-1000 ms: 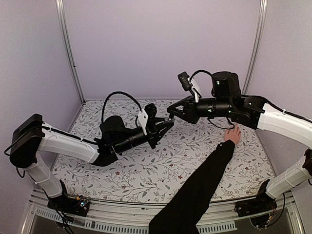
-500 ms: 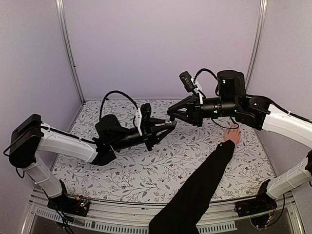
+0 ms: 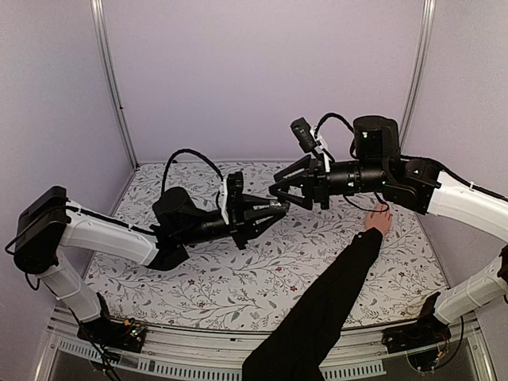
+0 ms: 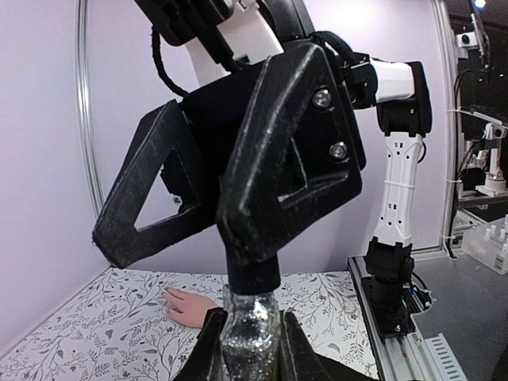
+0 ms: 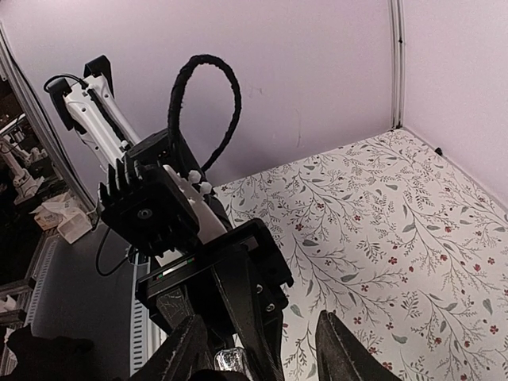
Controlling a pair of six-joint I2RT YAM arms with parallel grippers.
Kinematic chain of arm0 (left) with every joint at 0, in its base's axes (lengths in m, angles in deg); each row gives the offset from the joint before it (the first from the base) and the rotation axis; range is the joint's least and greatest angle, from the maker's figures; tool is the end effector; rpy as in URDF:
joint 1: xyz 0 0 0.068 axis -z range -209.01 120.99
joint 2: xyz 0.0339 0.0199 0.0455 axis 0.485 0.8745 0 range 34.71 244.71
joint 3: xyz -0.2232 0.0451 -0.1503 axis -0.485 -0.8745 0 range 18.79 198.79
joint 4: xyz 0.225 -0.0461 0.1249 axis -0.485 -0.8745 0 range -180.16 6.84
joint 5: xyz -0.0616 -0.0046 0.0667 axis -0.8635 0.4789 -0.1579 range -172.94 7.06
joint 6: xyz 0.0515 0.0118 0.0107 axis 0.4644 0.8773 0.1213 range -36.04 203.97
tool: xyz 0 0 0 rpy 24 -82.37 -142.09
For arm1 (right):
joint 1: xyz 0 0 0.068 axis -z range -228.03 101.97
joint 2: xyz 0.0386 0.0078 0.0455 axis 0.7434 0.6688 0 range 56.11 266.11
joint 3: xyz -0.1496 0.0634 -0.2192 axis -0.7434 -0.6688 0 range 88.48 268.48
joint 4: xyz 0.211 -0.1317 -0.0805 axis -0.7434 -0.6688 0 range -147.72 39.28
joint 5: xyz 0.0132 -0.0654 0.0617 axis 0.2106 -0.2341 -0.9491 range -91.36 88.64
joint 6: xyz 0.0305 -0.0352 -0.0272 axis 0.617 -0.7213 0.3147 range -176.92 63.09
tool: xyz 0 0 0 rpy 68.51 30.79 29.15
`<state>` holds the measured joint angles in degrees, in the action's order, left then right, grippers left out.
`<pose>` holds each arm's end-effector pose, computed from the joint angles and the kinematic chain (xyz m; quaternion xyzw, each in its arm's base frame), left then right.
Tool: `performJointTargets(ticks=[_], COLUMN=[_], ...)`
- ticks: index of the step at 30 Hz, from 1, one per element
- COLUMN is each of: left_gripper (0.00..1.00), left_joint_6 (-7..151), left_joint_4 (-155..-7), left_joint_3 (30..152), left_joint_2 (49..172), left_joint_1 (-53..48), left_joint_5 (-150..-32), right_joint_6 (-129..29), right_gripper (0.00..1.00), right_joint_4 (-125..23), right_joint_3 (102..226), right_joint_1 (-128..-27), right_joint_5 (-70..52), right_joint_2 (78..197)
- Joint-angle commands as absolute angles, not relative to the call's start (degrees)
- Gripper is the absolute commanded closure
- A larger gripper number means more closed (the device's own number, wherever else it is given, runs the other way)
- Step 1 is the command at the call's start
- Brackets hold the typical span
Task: Paint the nails
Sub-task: Unscrew the nail polish bottle.
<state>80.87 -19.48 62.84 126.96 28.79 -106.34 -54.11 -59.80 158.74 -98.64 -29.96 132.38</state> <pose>0.1698 -0.2963 0.2631 0.4157 0.4524 -0.5008 0.6097 0.1828 0.2495 0.3766 -0.4491 0.6424 0.4400 0.4383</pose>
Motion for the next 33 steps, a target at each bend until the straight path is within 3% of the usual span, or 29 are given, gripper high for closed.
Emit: performJointTargets(ticks=[1,13,21,27,33], left_gripper=[1.0,1.0,1.0,1.0,1.0], left_joint_6=[81.1,81.04,80.84,80.77,80.72], left_joint_4=[-16.87,-17.16,-16.98,-16.89,-17.07], left_joint_3=[61.79,61.76,61.85,62.02,62.29], left_joint_2=[125.06,125.48,126.02,126.29,126.67], left_joint_1=[29.13,28.95,28.89,28.89,28.88], left_joint_5=[-108.15,-108.86,-108.78,-108.76,-108.55], right_joint_6=[-54.19,-56.27,-58.43,-59.15,-59.55], right_gripper=[0.5,0.47,0.59,0.63,0.81], right_joint_4=[-61.44,-69.95,-73.44,-74.79,-75.33], right_joint_3=[159.2,161.79,163.09,163.62,164.05], right_joint_1=[-98.72,-98.68,-98.71,-98.69,-98.67], right_joint_5=[-29.1,-31.49,-31.59,-31.59,-31.59], right_joint_2=[130.04,130.7,131.11,131.36,131.65])
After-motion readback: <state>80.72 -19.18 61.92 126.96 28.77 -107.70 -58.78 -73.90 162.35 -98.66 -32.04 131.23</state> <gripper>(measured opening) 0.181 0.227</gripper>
